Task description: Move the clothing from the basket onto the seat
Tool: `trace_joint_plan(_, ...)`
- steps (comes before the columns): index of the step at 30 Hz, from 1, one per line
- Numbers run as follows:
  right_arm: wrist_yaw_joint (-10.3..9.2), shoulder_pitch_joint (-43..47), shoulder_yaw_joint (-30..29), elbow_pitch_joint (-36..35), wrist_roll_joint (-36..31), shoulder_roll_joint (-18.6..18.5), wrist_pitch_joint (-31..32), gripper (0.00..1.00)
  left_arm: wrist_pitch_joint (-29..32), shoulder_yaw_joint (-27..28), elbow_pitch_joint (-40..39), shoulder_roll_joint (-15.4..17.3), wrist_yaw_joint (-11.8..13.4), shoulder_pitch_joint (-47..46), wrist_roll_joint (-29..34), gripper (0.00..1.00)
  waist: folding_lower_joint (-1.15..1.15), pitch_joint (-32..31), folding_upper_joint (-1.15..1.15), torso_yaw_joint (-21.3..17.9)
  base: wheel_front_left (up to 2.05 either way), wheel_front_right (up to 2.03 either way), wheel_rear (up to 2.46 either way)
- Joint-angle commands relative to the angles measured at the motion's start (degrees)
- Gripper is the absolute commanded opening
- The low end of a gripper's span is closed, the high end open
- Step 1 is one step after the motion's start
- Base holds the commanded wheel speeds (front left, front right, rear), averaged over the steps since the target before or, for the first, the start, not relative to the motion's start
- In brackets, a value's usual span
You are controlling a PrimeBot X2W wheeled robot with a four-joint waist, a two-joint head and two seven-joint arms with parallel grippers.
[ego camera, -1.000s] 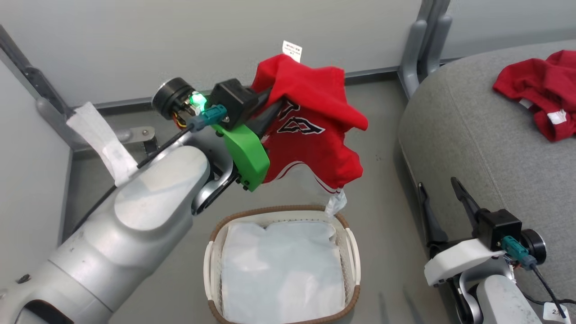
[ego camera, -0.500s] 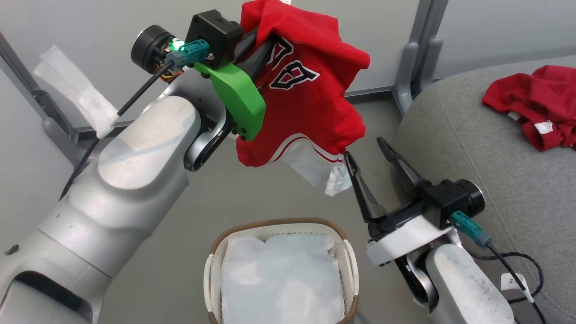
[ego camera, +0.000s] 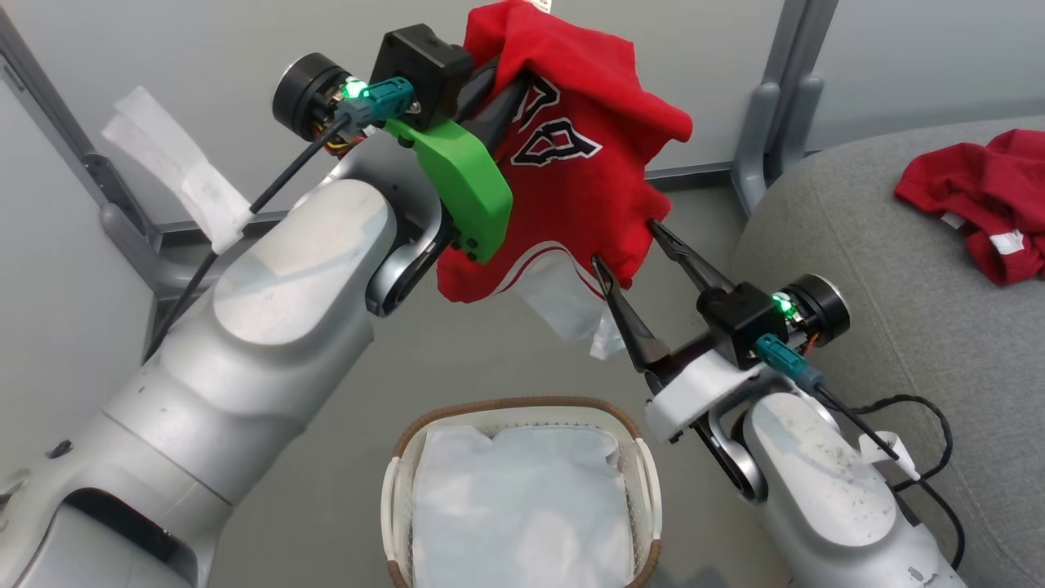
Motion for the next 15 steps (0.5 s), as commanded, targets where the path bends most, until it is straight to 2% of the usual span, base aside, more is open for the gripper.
trace_joint_plan(1, -0.08, -1.03, 0.22, 1.39, -0.26, -0.22, -0.27, 1.00, -0.23, -0.02, 0.06, -0.17, 0.16, 0.64, -0.41, 0.00, 0.00, -0.05, 0.00, 0.41, 0.00, 0.00, 0.00)
trace_joint_plan(15, -0.08, -5.74, 0.38, 8.40, 0.42, -0.22, -0.27, 1.00, 0.16, -1.57, -3.11, -1.28, 0.05, 2.37, -1.10, 0.00, 0.00, -0.66, 0.00, 2.21, 0.00, 0.00, 0.00)
